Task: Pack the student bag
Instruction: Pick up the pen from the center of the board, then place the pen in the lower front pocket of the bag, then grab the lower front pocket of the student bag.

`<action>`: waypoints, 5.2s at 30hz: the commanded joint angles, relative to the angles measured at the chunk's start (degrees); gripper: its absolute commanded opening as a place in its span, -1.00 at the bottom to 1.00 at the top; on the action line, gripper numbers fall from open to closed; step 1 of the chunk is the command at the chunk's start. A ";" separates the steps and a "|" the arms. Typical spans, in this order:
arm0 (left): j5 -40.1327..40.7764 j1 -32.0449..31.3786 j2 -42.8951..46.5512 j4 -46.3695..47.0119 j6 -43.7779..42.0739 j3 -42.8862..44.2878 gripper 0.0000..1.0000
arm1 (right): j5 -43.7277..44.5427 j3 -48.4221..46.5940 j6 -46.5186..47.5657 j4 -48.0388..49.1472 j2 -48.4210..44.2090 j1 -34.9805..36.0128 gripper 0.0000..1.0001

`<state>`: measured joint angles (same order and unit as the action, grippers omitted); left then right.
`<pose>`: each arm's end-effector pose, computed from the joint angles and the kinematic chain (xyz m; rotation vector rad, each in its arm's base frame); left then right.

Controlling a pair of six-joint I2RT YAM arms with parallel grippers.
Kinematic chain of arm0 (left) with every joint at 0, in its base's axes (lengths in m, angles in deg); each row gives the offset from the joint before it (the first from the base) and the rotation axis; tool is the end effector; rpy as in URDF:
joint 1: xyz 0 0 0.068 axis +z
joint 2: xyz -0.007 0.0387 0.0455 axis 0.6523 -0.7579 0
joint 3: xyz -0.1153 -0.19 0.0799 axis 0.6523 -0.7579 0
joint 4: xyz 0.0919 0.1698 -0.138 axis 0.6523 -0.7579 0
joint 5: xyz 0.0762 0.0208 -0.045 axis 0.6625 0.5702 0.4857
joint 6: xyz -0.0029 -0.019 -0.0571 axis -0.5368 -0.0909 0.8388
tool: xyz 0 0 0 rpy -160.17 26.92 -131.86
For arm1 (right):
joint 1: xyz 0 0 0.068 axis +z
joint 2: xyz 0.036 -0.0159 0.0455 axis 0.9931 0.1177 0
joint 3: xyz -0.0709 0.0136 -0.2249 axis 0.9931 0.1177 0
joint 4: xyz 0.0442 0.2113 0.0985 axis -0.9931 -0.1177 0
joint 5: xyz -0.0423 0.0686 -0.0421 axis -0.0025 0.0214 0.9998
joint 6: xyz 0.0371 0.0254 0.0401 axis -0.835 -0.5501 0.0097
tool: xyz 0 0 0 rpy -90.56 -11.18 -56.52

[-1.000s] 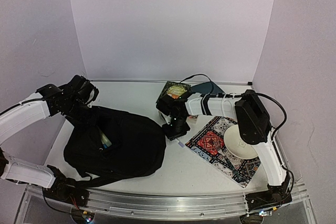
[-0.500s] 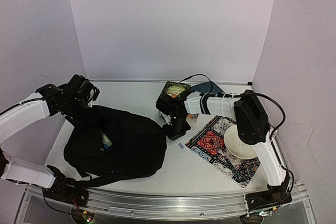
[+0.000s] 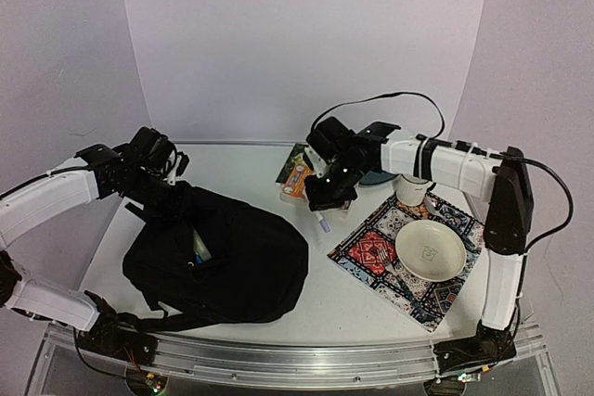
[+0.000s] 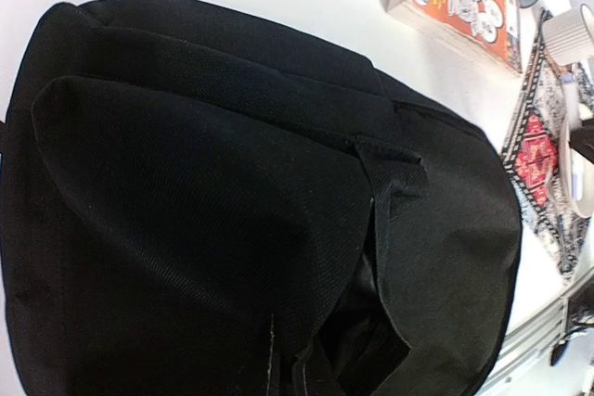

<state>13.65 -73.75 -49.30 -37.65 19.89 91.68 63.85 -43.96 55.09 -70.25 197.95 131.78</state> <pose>0.1958 -0.1299 0.2470 0.1613 2.6121 -0.4497 0.2810 0.3174 0.2411 -0.4904 2.3577 0.6174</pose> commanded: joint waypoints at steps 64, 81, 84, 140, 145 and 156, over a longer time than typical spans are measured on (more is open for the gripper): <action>3.98 -10.73 -0.67 22.95 11.82 -0.74 -0.14 | -9.06 21.63 -16.21 41.06 -8.87 7.68 0.12; 2.90 -10.82 15.64 17.33 23.27 -19.79 0.29 | -0.59 6.40 8.29 20.80 -3.55 19.73 0.09; 2.86 -10.82 16.80 17.21 24.43 -21.93 0.28 | 1.28 2.43 10.34 17.43 -0.45 21.13 -0.06; -0.19 -11.14 14.33 24.67 22.01 -26.49 0.01 | -1.34 -4.54 5.67 15.79 6.80 18.82 -1.00; -1.67 -11.38 14.64 27.50 21.65 -28.05 0.01 | -3.82 -1.09 3.95 19.51 4.71 17.55 -0.98; -1.47 -16.29 15.66 36.42 17.51 -28.95 0.02 | -4.33 2.62 1.30 24.65 2.29 16.74 -1.00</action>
<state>11.47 -86.98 -35.26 -8.69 40.72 63.35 59.89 -43.12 58.56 -49.34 205.17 149.13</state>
